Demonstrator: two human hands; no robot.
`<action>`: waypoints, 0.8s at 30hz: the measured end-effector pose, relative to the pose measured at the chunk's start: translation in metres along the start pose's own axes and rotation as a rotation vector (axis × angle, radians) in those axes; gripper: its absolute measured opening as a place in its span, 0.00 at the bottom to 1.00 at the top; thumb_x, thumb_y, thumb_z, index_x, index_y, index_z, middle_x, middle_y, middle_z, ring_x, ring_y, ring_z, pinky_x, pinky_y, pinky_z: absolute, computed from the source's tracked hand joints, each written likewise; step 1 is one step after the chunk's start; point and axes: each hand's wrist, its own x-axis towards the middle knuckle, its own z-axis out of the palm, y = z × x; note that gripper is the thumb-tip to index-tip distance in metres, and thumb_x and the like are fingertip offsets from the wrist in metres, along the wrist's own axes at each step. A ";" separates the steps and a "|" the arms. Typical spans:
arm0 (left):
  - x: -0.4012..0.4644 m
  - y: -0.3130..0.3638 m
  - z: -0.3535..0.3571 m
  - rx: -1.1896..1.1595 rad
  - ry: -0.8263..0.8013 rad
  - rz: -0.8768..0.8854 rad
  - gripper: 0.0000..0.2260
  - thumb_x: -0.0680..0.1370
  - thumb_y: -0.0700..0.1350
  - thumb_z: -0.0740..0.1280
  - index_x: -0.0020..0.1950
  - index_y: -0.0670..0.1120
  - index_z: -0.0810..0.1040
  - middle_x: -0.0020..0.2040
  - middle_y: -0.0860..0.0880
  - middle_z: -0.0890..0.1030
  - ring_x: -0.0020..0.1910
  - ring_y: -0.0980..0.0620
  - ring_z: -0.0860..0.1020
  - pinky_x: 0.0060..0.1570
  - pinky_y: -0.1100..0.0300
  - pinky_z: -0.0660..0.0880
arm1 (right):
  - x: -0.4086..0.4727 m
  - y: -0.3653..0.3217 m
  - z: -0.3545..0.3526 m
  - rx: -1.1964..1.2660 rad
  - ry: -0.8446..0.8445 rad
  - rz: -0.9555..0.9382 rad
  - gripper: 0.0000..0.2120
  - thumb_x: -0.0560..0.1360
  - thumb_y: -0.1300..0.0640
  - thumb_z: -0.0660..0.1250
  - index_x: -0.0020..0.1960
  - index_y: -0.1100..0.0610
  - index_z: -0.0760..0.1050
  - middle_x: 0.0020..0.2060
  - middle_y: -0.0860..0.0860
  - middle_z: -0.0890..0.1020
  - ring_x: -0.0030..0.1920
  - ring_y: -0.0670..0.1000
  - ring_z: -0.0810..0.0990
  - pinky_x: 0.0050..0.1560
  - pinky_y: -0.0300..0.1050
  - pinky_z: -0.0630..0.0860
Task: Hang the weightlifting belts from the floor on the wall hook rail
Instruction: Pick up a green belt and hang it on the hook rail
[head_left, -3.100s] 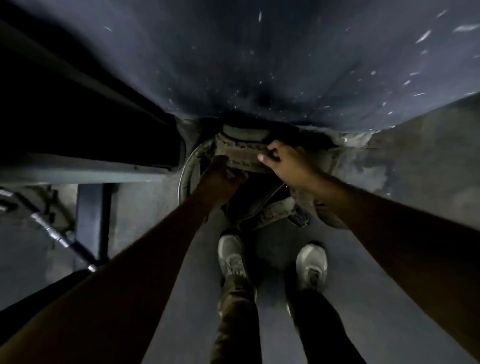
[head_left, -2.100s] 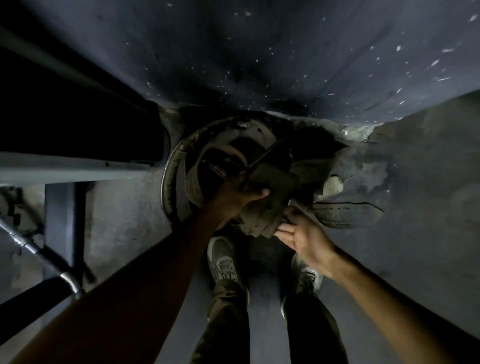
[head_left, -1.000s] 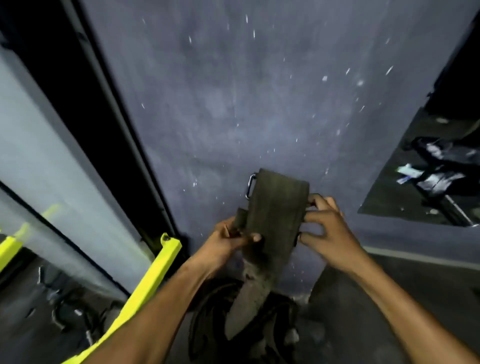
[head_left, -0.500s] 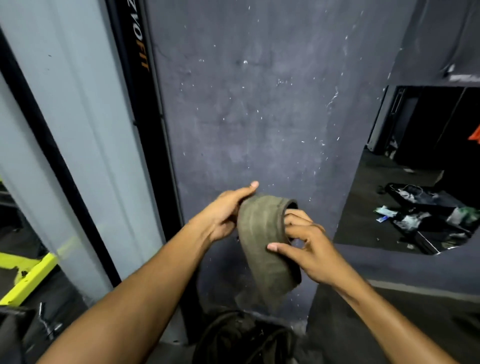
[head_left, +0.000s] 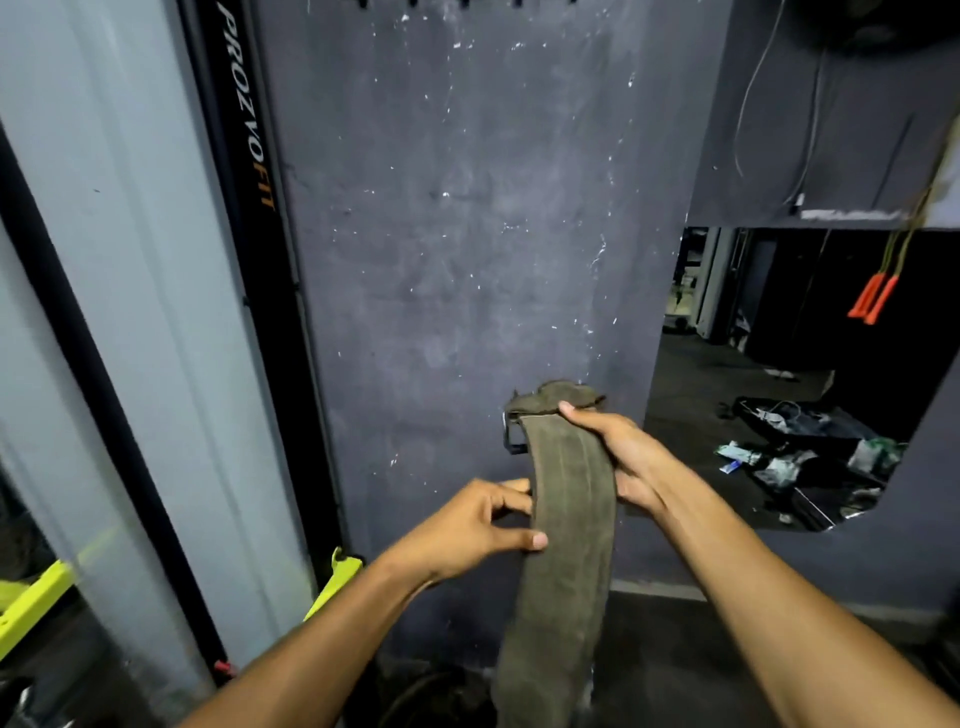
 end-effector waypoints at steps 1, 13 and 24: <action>-0.004 -0.002 0.005 -0.046 -0.007 -0.056 0.13 0.79 0.41 0.72 0.63 0.38 0.83 0.70 0.47 0.80 0.73 0.48 0.75 0.76 0.53 0.67 | 0.003 0.002 0.000 -0.063 0.043 -0.052 0.19 0.73 0.54 0.76 0.59 0.65 0.83 0.47 0.61 0.89 0.45 0.57 0.89 0.44 0.50 0.85; 0.065 0.062 -0.015 -0.415 0.590 -0.153 0.20 0.83 0.47 0.67 0.61 0.29 0.79 0.57 0.33 0.84 0.53 0.42 0.83 0.61 0.48 0.79 | -0.018 0.023 0.009 -0.349 -0.091 -0.408 0.25 0.72 0.55 0.78 0.67 0.55 0.78 0.62 0.54 0.86 0.64 0.55 0.84 0.65 0.50 0.80; 0.083 0.099 -0.021 -0.088 0.442 0.187 0.05 0.85 0.46 0.63 0.60 0.48 0.71 0.43 0.61 0.78 0.45 0.61 0.77 0.48 0.65 0.77 | -0.016 -0.010 0.023 -0.453 0.350 -0.827 0.15 0.75 0.34 0.70 0.56 0.41 0.79 0.50 0.42 0.87 0.51 0.42 0.87 0.47 0.35 0.81</action>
